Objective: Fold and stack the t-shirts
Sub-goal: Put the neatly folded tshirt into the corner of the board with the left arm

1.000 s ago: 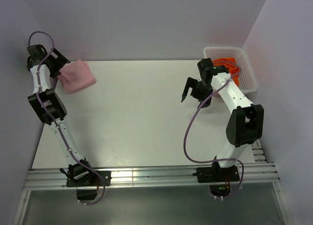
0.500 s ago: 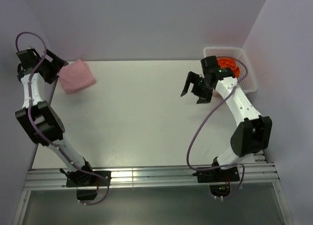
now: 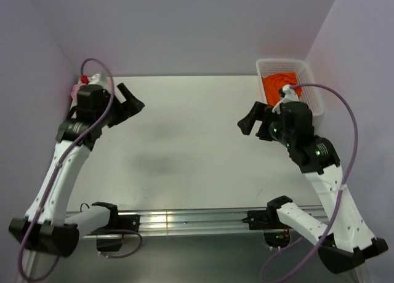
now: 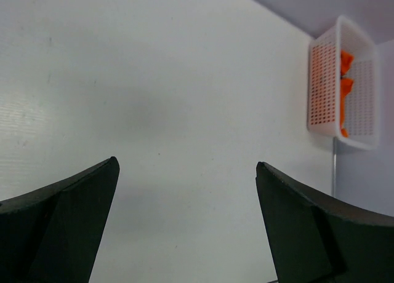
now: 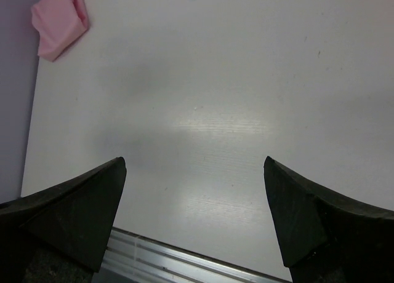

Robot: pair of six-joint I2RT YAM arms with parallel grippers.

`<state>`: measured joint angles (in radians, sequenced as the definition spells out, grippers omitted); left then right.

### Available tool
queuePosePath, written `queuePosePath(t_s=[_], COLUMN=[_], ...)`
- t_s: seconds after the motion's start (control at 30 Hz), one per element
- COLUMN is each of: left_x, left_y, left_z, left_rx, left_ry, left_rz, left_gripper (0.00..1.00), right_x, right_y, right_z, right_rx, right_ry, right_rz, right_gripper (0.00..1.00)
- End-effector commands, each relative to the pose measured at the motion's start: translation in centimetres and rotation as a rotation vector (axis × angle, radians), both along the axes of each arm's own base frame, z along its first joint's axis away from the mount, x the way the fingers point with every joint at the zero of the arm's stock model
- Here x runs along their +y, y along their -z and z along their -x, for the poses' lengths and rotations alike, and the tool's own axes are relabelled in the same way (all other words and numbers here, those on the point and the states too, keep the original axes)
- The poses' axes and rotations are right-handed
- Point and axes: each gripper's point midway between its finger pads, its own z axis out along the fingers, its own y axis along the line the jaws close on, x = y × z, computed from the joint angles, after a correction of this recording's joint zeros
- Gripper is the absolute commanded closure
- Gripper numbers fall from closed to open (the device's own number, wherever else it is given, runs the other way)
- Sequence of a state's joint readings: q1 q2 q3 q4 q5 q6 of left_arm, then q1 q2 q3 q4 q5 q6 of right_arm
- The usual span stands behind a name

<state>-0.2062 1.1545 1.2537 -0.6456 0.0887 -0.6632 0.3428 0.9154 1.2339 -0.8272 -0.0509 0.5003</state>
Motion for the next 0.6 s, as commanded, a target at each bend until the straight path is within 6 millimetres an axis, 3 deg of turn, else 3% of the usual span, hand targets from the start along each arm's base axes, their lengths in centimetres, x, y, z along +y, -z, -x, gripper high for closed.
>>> queuePosePath(t_s=[0.0,0.17,0.3,0.53,0.57], left_x=[2.0,2.4,3.0,3.7,3.9], left_y=[-1.8,-1.6,-3.6,-4.9,-6.2], left_z=[3.3,5.1,5.6,5.4,5.2], left_rx=[-0.054,-0.044,-0.091,-0.131,-0.147], left_ry=[-0.090,-0.073,-0.095,-0.073,-0.083], left_rz=[0.004,-0.023,-0.037,-0.114,-0.126], left_gripper=[0.01,0.00,0.01,0.00,0.01], right_x=[-1.0,-1.6,-2.0,-2.3,-2.3], right_y=[-0.7,-0.1,-0.4,-0.1,0.0], right_z=[1.1,2.8,3.5,4.3,4.3], right_rx=[-0.101,-0.125,-0.144,-0.147,-0.140], right_ry=[0.030,0.027,0.024,0.020,0.020], right_rz=[-0.008,-0.013,-0.010,-0.007,-0.004], right_gripper=[0.00,0.00,0.00,0.00,0.00])
